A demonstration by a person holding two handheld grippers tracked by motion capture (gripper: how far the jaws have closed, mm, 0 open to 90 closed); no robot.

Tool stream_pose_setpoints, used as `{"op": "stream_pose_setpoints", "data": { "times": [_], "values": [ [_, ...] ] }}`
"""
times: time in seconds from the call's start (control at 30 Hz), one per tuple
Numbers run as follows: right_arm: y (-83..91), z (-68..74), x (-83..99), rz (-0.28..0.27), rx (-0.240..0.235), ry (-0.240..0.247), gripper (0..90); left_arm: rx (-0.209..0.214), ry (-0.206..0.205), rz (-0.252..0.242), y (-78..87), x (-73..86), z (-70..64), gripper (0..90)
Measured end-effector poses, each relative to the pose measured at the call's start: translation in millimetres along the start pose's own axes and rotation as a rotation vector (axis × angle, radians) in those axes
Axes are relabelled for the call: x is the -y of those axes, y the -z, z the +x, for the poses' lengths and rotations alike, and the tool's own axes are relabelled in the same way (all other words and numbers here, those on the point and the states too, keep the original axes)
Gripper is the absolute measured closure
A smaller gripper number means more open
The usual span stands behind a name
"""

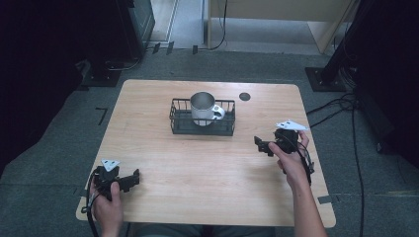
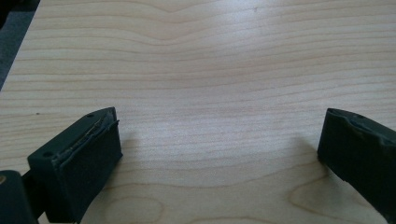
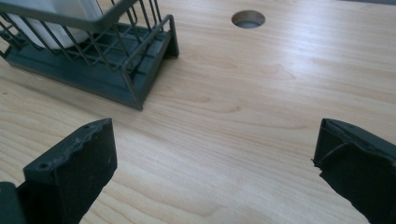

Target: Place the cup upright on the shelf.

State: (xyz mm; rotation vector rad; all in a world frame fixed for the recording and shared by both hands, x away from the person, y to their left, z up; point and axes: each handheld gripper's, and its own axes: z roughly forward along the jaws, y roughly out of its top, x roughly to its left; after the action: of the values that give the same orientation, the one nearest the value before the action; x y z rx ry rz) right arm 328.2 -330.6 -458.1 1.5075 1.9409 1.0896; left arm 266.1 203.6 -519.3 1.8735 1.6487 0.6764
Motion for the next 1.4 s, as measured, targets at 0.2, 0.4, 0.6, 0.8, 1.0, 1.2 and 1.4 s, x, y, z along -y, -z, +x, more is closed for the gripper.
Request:
{"op": "stream_pose_setpoints", "data": {
  "times": [0.2, 0.4, 0.6, 0.8, 1.0, 1.2, 1.4],
  "values": [
    [7.0, -8.8, 15.3, 0.004, 0.02, -0.024, 0.0, 0.0, -0.002, 0.002, 0.1, 0.0, 0.1, 0.0],
    [14.7, -17.9, 32.0, 0.006, 0.037, -0.056, 0.0, 0.0, -0.002, 0.002, 0.1, 0.0, 0.2, 0.0],
    [21.7, -27.0, 48.8, 0.013, 0.054, -0.085, 0.0, 0.0, -0.002, 0.002, 0.1, 0.0, 0.1, 0.0],
    [29.0, -35.4, 64.5, 0.022, 0.074, -0.108, 0.0, 0.0, -0.002, 0.001, 0.1, 0.0, 0.1, 0.0],
    [37.7, -42.3, 80.6, 0.035, 0.101, -0.12, 0.0, 0.0, -0.002, 0.002, 0.1, 0.0, 0.2, 0.0],
    [46.1, -47.2, 96.9, 0.051, 0.126, -0.13, 0.0, 0.0, -0.002, 0.002, 0.1, 0.0, 0.1, 0.0],
    [56.1, -51.3, 110.2, 0.058, 0.152, -0.133, 0.0, 0.0, -0.002, 0.002, 0.1, 0.0, 0.1, 0.0]
  ]
}}
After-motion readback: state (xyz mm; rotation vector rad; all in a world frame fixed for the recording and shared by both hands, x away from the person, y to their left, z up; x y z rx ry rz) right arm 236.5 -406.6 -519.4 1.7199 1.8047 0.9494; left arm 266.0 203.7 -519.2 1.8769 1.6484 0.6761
